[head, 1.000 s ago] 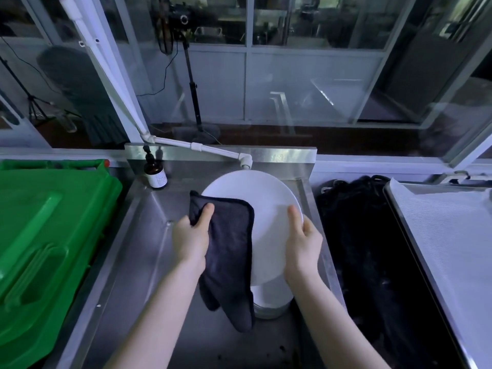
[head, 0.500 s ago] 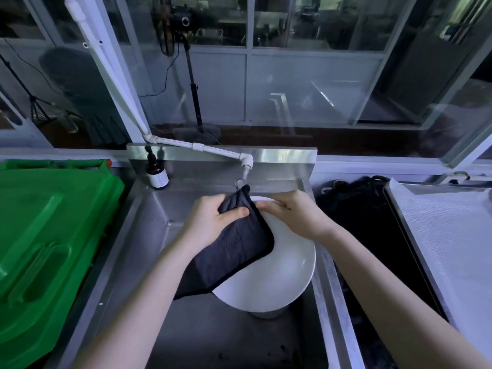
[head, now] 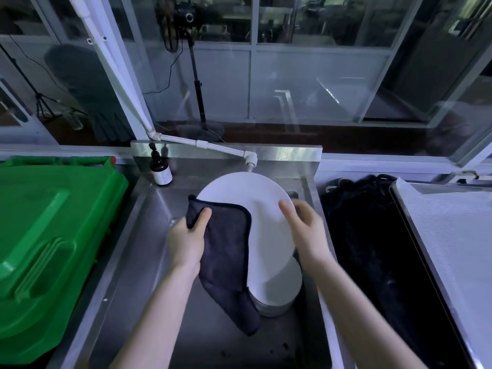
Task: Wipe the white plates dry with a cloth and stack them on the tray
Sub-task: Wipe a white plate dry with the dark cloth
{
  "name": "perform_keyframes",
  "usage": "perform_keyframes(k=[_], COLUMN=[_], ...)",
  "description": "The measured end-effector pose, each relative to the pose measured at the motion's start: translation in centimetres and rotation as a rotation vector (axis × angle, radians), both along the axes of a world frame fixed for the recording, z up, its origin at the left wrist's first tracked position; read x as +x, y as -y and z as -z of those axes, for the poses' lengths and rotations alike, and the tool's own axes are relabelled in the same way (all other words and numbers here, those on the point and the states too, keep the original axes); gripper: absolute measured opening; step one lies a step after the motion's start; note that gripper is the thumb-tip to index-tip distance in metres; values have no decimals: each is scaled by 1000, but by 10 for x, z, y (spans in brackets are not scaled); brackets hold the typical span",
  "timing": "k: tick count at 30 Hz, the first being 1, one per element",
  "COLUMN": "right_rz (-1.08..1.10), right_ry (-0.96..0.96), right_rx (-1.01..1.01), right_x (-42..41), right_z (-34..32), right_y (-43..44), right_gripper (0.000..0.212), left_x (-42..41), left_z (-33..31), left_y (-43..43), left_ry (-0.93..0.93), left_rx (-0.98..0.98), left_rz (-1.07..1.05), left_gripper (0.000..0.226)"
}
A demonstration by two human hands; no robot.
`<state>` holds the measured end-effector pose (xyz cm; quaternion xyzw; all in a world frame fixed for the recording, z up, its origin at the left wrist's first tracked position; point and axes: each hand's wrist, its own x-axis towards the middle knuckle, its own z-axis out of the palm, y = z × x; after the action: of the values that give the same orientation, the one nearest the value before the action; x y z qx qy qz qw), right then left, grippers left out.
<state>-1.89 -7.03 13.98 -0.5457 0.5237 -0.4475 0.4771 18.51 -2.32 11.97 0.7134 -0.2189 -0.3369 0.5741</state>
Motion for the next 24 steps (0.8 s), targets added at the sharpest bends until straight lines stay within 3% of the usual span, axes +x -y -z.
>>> perform_keyframes(k=[1, 4, 7, 10, 15, 17, 19, 21, 23, 24], right_rz=[-117, -470, -551, -413, 198, 420, 370, 166, -22, -130], right_ry=[-62, -367, -521, -438, 65, 255, 232, 118, -6, -105], right_rx=[-45, -107, -184, -236, -14, 137, 176, 98, 7, -24], right_x=[-7, -7, 4, 3, 22, 38, 36, 18, -1, -7], right_z=[-12, -40, -44, -41, -22, -9, -2, -9, -30, -43], right_y=[9, 31, 32, 29, 5, -11, -16, -10, 8, 18], right_gripper=[28, 51, 55, 57, 59, 57, 49, 35, 19, 22], left_x=[2, 0, -2, 5, -7, -18, -17, -7, 4, 6], left_z=[-5, -23, -33, -32, -17, -12, -10, -13, -18, -21], left_y=[1, 9, 20, 20, 13, 12, 11, 10, 11, 13], left_ry=[96, 399, 492, 472, -51, -158, -188, -142, -24, 60], left_rx=[-18, -53, -88, -88, -40, -17, -21, -12, -31, -49], left_rz=[93, 418, 635, 543, -56, -212, -180, -86, 49, 143], left_gripper=[35, 42, 25, 34, 32, 34, 33, 32, 31, 32])
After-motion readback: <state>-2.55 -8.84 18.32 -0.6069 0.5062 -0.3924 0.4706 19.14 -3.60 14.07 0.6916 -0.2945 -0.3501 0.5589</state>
